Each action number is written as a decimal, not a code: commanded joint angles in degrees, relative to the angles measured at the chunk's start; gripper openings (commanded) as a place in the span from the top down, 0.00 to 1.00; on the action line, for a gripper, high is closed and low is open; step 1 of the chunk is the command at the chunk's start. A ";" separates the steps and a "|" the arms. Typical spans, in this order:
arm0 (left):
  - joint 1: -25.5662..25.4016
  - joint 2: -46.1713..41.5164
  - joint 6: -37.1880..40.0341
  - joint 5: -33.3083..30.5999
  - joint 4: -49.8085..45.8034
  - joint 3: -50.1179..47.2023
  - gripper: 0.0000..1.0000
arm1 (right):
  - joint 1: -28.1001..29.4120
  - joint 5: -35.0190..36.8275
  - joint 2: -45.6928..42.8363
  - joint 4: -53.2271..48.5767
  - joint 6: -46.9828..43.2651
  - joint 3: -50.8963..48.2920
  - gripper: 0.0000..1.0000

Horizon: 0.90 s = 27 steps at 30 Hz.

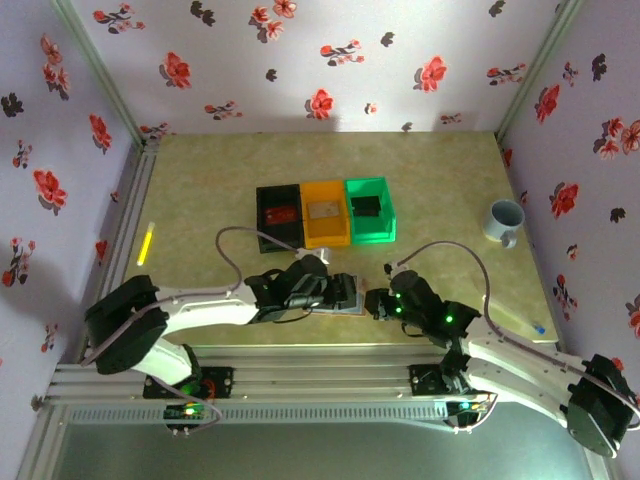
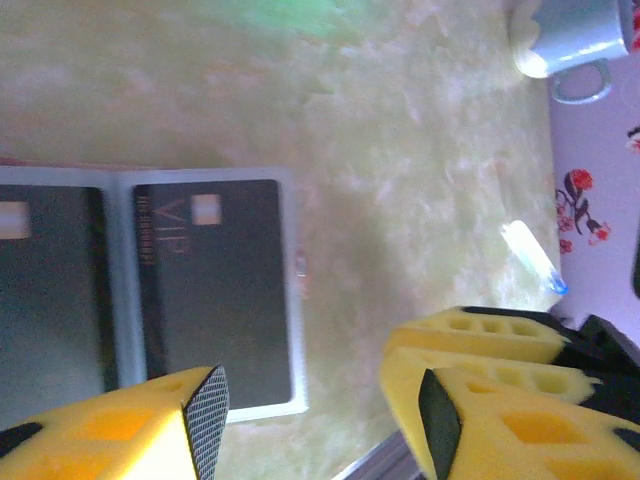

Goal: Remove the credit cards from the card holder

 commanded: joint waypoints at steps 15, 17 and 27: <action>2.95 -6.36 -1.48 -2.67 -5.68 -6.20 0.47 | 0.26 -5.76 14.98 4.81 2.50 9.99 1.00; 2.95 -6.31 -1.63 -2.63 -5.60 -6.53 0.47 | 0.29 -5.90 17.83 5.45 2.12 11.46 1.00; 2.56 -5.22 -2.71 -2.24 -3.56 -7.02 0.47 | 0.09 -0.26 27.00 7.00 0.69 13.54 1.00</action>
